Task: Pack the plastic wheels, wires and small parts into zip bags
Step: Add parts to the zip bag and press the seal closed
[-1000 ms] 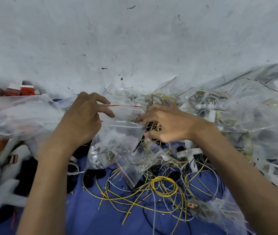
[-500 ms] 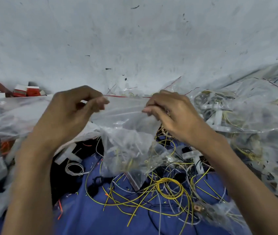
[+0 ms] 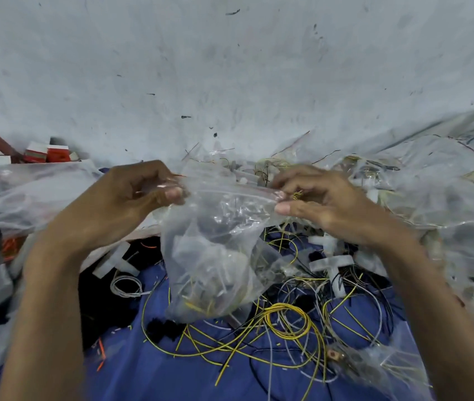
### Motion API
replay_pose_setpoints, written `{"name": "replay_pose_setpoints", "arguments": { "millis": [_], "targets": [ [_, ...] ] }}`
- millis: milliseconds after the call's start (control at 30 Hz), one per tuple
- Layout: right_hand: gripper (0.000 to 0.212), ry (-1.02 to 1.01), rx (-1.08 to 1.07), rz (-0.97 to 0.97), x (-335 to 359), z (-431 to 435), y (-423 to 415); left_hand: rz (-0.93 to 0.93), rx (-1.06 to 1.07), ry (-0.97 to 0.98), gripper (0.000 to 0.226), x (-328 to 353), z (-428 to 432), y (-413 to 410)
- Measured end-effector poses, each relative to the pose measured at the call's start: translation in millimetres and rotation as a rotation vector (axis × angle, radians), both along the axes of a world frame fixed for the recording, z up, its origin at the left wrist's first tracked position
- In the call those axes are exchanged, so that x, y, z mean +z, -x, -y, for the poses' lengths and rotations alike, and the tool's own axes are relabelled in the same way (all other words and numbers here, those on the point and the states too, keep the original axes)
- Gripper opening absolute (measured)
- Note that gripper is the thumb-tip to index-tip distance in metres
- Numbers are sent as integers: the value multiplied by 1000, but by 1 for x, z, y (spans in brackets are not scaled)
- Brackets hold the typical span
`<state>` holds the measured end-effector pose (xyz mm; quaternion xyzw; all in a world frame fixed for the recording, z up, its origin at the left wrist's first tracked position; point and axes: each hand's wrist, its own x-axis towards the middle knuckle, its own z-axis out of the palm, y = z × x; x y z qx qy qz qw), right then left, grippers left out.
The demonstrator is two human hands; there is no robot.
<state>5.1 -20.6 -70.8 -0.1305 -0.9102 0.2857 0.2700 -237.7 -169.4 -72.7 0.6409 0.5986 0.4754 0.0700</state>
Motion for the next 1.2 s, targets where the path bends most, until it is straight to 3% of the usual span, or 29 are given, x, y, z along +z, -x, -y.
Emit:
{"name": "replay_pose_setpoints", "arguments": {
  "millis": [33,133,267,333,433,567,733,867,967,1067,1133,1200],
  "targets": [
    [2,58,11,-64,-5,1,2,-23,39,-9,26,0,0,2],
    [14,123,-19,-237,-3,3,2,-58,119,-152,7,4,4,5],
    [18,-14,-11,-551,25,11,0,8,137,-456,9,17,7,-2],
    [21,60,-32,-664,29,11,6,73,118,-518,13,18,0,-5],
    [23,284,-158,-612,18,4,16,208,108,-452,26,4,-15,-9],
    [12,515,-252,-474,-6,-8,18,258,154,-215,24,-9,-23,0],
    [9,529,-206,-310,-17,-10,23,278,168,-183,24,-14,-28,5],
    [13,556,-261,-397,-23,-19,32,416,182,-214,17,-22,-41,-2],
    [13,745,-265,-439,-29,-30,42,492,103,55,45,-33,-49,-7],
    [15,888,-297,-438,-37,-36,47,443,92,214,38,-49,-58,-13],
    [15,824,-436,-413,-42,-38,49,415,203,209,28,-53,-64,-13],
    [23,543,-644,-339,-48,-32,45,420,324,170,30,-50,-65,-13]
  ]
}}
